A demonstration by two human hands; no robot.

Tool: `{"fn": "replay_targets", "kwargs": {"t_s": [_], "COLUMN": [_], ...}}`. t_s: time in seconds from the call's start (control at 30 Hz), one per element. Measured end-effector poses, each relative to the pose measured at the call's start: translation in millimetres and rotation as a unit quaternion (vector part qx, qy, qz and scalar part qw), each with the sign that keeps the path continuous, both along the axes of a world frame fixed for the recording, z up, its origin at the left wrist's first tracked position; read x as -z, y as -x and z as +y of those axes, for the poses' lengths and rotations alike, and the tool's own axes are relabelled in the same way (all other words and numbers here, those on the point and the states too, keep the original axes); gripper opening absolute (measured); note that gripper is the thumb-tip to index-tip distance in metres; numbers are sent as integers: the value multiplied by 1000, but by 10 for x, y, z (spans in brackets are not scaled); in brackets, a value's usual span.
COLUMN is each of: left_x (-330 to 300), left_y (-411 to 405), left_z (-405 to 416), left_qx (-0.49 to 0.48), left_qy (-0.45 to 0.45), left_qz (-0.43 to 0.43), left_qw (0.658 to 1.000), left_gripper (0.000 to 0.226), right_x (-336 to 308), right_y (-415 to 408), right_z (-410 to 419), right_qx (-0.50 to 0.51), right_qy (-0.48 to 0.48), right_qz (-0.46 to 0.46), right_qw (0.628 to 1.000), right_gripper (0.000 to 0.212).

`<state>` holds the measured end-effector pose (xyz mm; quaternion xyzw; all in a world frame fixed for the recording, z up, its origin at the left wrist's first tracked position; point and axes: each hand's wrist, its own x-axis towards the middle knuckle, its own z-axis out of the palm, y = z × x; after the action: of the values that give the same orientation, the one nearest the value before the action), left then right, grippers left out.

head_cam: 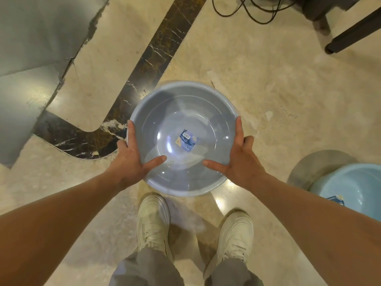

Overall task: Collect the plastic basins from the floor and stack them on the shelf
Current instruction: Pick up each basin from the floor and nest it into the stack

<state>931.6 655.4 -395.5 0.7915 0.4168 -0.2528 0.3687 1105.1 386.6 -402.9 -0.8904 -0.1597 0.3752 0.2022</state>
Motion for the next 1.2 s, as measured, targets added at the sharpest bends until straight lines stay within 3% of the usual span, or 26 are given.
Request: {"fn": "replay_targets", "kwargs": {"t_s": [0.13, 0.27, 0.43, 0.57, 0.7, 0.87, 1.03, 1.2], "left_x": [-462, -1338, -2941, -4678, -6229, -7721, -8502, -8698], "left_y": [-148, -347, -788, -1526, -2061, -2333, -2228, -1987], "left_z": [-32, -145, -412, -736, -1281, -2133, -3076, -3910], "left_qx": [32, 71, 101, 187, 276, 370, 456, 515], "left_qy": [-21, -20, 1, 15, 35, 89, 130, 137], "left_qz": [7, -11, -41, -78, -168, -244, -289, -271], "left_qw": [999, 997, 994, 979, 946, 892, 832, 802], "left_gripper": [143, 138, 133, 133, 122, 121, 120, 122], "right_x": [-377, -1275, -3036, -4768, -6322, -7919, -8879, -9074], "right_y": [-23, -68, -136, -307, -303, 68, 646, 1213], "right_z": [-104, -334, -839, -1346, -1977, -2800, -3675, -4409], "right_qx": [38, 66, 144, 224, 294, 372, 435, 470], "right_qy": [-6, -16, -1, 0, -12, -17, 5, 1], "right_qz": [17, 24, 11, -32, -105, -161, -195, -203], "right_qw": [999, 997, 989, 974, 950, 914, 879, 859], "right_gripper": [156, 154, 152, 151, 150, 149, 151, 151]}}
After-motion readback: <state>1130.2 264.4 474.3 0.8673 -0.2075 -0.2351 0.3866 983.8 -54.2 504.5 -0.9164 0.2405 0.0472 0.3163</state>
